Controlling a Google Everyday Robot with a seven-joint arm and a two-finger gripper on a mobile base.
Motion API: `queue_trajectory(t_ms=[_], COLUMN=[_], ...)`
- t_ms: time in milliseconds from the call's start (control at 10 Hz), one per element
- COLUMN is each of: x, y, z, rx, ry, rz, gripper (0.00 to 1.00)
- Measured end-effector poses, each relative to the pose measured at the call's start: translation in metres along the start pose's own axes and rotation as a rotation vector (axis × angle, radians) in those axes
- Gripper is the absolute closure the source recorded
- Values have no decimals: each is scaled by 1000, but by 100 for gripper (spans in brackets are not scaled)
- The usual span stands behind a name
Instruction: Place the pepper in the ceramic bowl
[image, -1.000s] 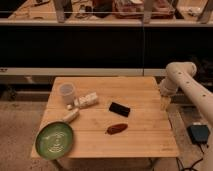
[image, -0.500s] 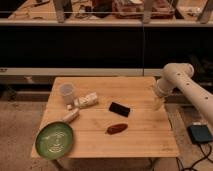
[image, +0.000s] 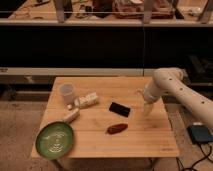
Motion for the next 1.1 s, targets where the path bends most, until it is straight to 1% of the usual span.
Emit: queue_trajectory(t_ms=[300, 400, 500, 600, 700, 800, 900, 1100], x=[-4, -16, -40, -73, -100, -120, -136, -151], y=[-1, -1, 0, 5, 11, 20, 31, 43], z=[0, 0, 1, 4, 7, 10, 15, 29], rx=[3, 10, 19, 24, 25, 20, 10, -19], ry=[-4, -22, -51, -86, -112, -130, -139, -143], rz=[-8, -31, -71, -124, -167, -203, -233, -261], gripper=[20, 20, 20, 20, 20, 20, 20, 20])
